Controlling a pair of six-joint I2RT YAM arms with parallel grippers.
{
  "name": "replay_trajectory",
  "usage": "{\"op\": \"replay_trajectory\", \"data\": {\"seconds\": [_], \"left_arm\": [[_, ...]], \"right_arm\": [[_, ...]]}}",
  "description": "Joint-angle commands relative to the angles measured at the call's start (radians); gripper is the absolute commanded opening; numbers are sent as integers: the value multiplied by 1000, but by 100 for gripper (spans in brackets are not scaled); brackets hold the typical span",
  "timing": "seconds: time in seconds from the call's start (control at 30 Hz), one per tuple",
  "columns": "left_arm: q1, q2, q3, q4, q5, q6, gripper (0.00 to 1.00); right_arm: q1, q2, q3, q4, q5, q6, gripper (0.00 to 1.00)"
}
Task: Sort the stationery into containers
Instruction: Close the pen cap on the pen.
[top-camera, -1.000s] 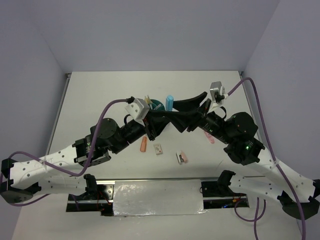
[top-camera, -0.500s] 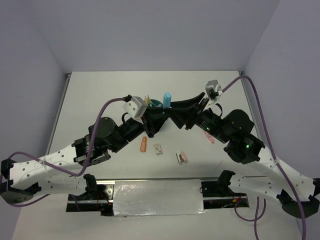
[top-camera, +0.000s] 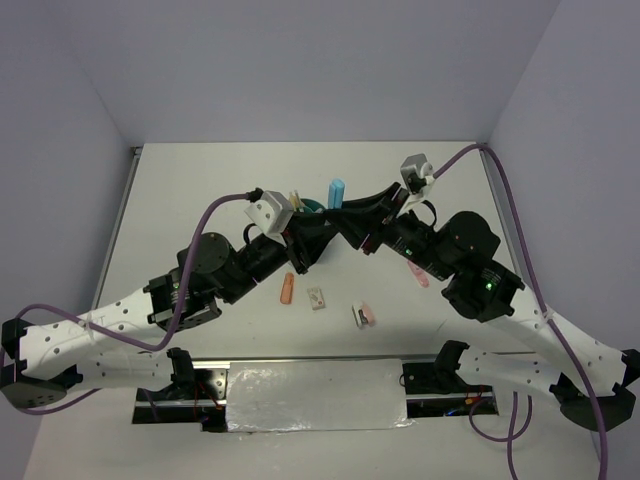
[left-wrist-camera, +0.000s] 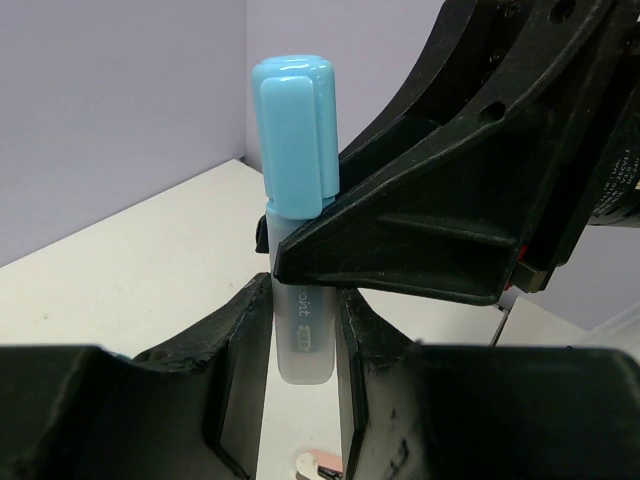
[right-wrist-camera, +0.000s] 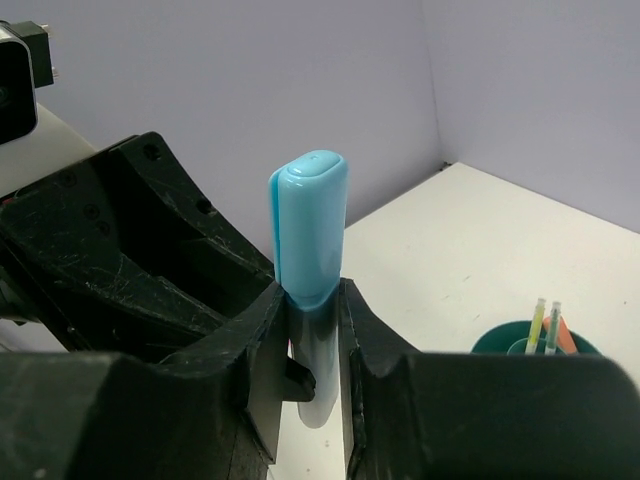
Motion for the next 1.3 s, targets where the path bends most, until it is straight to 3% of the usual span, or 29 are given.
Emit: {"op": "replay_trajectory", "data": {"seconds": [0.0, 0.1, 0.2, 0.27, 0.3, 0.37, 0.4, 0.47, 0.57, 0.6, 0.83, 0.93, 1.27], "left_arm": [[-7, -10, 39, 92, 29, -21, 0], [-7, -13, 53, 82, 6, -21, 1], [-7, -13, 66, 82, -17, -26, 12], [-7, -8, 77, 70, -25, -28, 26], [-7, -7, 92, 58, -25, -28, 38], [-7, -2, 108, 10, -2, -20, 51], [-7, -1, 124, -37, 29, -5, 63], [-7, -4, 126, -56, 98, 21, 71], [-7, -20, 114, -76, 147, 12, 97], [-7, -25, 108, -83, 162, 9, 99], [-5, -31, 198, -259, 346, -8, 99], [-5, -7, 252, -339, 448, -23, 99], [5, -44, 180, -206, 422, -74, 93]], "right_arm": [[10, 18, 22, -14, -60, -1, 13], [8, 14, 16, -13, -72, -1, 0], [8, 6, 2, -10, -87, 0, 0], [7, 3, 5, -11, -89, -3, 0], [8, 3, 9, -13, -89, -9, 0], [4, 6, 32, -39, -94, -23, 0], [-5, 9, 55, -50, -109, -33, 0], [-16, 26, 89, -86, -124, -33, 0], [-67, 38, 138, -140, -256, -29, 0], [-84, 37, 141, -140, -290, -26, 0], [-295, 57, 210, -137, -754, 51, 0], [-334, 58, 241, -65, -880, 100, 0], [-342, 49, 220, 171, -999, 301, 0]]}}
